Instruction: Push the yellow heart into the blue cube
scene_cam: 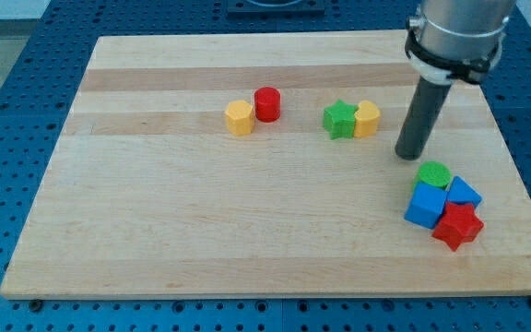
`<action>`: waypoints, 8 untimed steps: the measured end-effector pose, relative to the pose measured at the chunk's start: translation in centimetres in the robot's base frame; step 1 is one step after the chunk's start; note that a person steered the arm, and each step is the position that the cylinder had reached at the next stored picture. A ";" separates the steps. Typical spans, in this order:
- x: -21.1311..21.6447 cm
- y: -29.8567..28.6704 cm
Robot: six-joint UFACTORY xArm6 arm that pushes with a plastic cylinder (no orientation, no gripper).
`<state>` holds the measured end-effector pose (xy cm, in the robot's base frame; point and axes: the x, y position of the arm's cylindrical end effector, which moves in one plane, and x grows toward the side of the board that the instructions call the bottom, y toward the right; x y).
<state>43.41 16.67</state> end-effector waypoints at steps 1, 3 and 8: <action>-4.1 -1.0; -8.9 -8.9; -7.4 -5.5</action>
<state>36.01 11.20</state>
